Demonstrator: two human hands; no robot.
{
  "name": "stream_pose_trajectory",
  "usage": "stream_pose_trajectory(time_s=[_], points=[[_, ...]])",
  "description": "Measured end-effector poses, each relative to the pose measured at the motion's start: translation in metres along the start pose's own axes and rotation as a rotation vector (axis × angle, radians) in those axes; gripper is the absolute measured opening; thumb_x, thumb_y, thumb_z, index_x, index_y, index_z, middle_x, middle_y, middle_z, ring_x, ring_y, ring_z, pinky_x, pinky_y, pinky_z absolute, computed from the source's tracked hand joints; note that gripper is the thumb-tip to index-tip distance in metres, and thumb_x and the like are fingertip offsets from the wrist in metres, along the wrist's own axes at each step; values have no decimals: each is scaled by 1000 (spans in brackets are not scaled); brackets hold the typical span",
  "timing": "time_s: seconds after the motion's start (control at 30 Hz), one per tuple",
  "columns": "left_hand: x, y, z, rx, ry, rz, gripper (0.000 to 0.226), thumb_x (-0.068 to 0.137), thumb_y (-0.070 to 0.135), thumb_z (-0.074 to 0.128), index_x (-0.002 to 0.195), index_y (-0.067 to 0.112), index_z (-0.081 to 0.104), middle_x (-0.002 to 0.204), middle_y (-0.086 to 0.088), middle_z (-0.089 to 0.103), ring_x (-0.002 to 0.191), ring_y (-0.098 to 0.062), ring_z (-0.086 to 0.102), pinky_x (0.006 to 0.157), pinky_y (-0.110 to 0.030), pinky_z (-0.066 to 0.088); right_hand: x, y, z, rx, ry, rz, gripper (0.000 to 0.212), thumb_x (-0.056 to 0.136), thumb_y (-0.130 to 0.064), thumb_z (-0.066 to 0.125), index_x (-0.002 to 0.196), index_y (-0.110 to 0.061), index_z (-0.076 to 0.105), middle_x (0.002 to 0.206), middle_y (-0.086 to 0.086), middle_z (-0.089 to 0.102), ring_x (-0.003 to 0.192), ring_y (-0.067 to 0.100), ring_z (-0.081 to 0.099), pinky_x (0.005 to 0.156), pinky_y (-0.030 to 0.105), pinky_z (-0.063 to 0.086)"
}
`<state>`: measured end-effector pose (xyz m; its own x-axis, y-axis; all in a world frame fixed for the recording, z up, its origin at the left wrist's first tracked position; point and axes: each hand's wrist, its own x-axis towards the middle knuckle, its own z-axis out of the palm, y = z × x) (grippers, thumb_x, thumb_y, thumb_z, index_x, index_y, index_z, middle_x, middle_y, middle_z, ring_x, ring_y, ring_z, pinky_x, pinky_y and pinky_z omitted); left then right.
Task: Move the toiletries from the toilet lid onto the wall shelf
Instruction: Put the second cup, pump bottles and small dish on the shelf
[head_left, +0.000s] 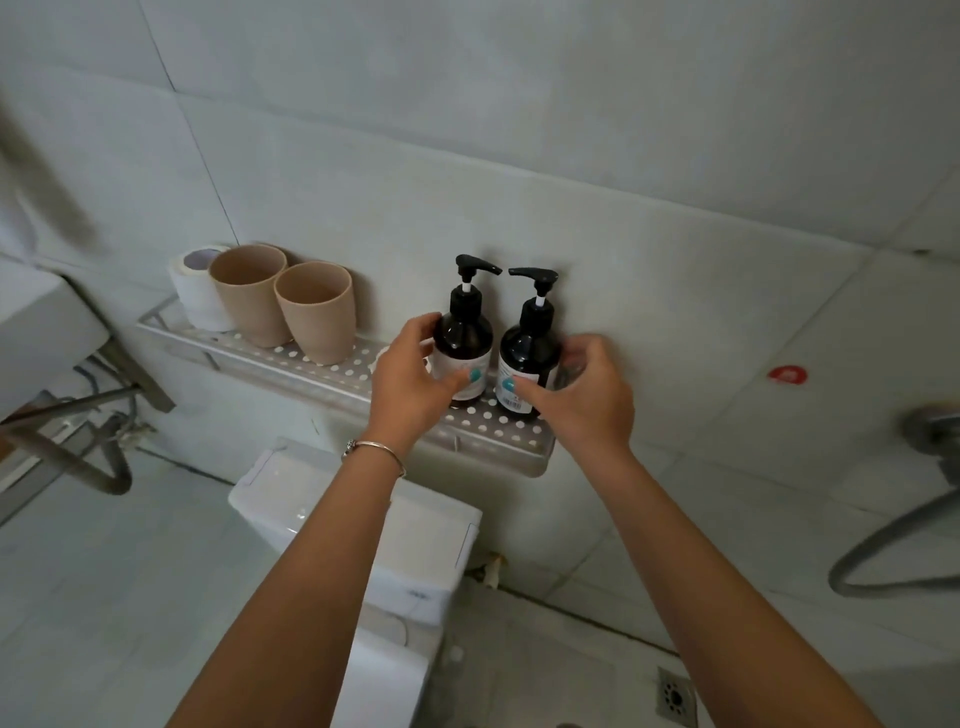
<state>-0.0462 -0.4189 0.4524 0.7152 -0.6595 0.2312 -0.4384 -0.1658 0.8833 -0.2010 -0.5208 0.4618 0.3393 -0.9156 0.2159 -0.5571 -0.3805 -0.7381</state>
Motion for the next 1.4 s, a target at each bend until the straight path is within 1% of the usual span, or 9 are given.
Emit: stream_pose_trajectory(time_s=[0.3,0.5,0.6,0.7,0.83,1.07,1.2,1.3,1.4], points=[[8,-7,-6,-55,-99,39,69,74,9,78,134,21,46,132,2,45,111,-15,55,96,-34,49,-6,-7,-2,-75,-15,-14,65,54,-55,82,109,-37,52,107,-14,64,99,13,60,87,40,49],[18,-7,-13,-55,-213,44,67,77,2,75,134,21,46,128,1,47,113,-16,55,91,-23,44,-9,-10,2,-51,41,-14,51,62,-54,77,105,-38,56,97,-16,64,89,12,61,82,41,51],[23,-8,-15,4,-251,66,71,77,10,76,137,24,42,131,1,47,110,-13,52,92,-29,45,-9,-10,2,-70,20,-35,53,64,-54,75,110,-37,54,102,-16,63,95,14,62,85,41,50],[24,-9,-9,22,-215,93,77,68,22,84,133,25,44,123,4,48,108,-11,50,92,-28,45,-8,-16,6,-46,17,28,67,51,-62,80,105,-37,49,103,-17,61,96,11,60,87,40,48],[25,-9,-3,13,-137,68,72,66,22,85,127,27,47,116,3,48,97,-13,55,87,-28,48,-10,-18,11,-43,67,71,63,49,-60,82,94,-35,45,94,-13,60,89,15,60,85,44,49],[33,-12,-17,-80,-358,46,69,76,14,78,134,26,41,121,6,51,113,-21,55,93,-34,48,-13,-10,14,-11,88,19,71,53,-55,80,113,-37,45,112,-16,62,103,12,61,89,45,50],[28,-11,-13,10,-216,19,85,61,32,88,129,16,40,123,2,50,105,-13,54,88,-28,47,-14,-18,19,-14,128,74,81,43,-62,84,109,-35,45,109,-16,61,99,12,60,86,45,51],[26,-11,-9,78,-131,10,71,58,35,89,113,15,48,111,3,57,97,-14,57,84,-29,48,-12,-16,21,-20,153,88,77,47,-56,85,110,-32,47,107,-14,62,99,13,61,89,45,50],[31,-13,-11,64,-194,20,61,67,26,85,116,14,51,115,1,61,104,-16,58,92,-34,48,-13,-9,20,-9,120,58,67,54,-52,80,109,-34,48,108,-11,62,99,16,60,88,45,50]])
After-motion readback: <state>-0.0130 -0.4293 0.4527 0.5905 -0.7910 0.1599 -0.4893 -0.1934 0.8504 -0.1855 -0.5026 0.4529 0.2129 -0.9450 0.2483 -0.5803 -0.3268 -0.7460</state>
